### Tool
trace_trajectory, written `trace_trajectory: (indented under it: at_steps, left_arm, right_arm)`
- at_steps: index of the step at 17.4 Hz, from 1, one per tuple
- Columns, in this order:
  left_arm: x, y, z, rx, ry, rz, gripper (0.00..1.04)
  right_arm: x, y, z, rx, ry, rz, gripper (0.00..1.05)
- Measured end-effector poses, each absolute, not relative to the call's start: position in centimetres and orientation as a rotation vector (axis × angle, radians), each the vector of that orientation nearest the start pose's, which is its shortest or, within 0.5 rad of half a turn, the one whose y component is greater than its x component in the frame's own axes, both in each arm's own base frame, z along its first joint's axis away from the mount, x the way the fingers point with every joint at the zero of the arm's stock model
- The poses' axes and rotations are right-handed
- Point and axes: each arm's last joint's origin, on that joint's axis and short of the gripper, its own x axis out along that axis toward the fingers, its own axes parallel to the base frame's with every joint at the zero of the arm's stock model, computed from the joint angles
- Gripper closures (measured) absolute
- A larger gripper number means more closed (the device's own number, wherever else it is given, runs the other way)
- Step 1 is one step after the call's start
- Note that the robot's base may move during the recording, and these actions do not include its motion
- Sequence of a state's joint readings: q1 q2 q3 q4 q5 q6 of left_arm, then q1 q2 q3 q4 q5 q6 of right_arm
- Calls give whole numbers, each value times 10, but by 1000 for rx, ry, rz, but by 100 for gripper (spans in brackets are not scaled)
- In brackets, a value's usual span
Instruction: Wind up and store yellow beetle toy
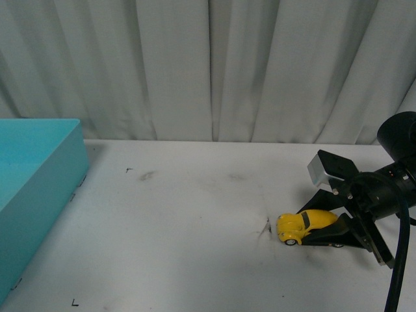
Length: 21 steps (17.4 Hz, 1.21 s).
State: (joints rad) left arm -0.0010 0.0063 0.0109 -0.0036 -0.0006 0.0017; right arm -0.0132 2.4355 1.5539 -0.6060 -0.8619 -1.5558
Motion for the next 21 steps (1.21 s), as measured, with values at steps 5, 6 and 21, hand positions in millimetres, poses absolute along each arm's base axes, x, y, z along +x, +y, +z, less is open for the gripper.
trace_trajectory:
  at_steps: [5,6,21]
  left_arm:
    - [97,0,166,2,-1,0,7]
    - [97,0,166,2,-1,0,7]
    - [97,0,166,2,-1,0,7]
  right_arm:
    - [431,10,37,-614,486,1442,63]
    - [431,10,37,-614,484,1443,63]
    - [401,-49,26,-568,467,1371,63]
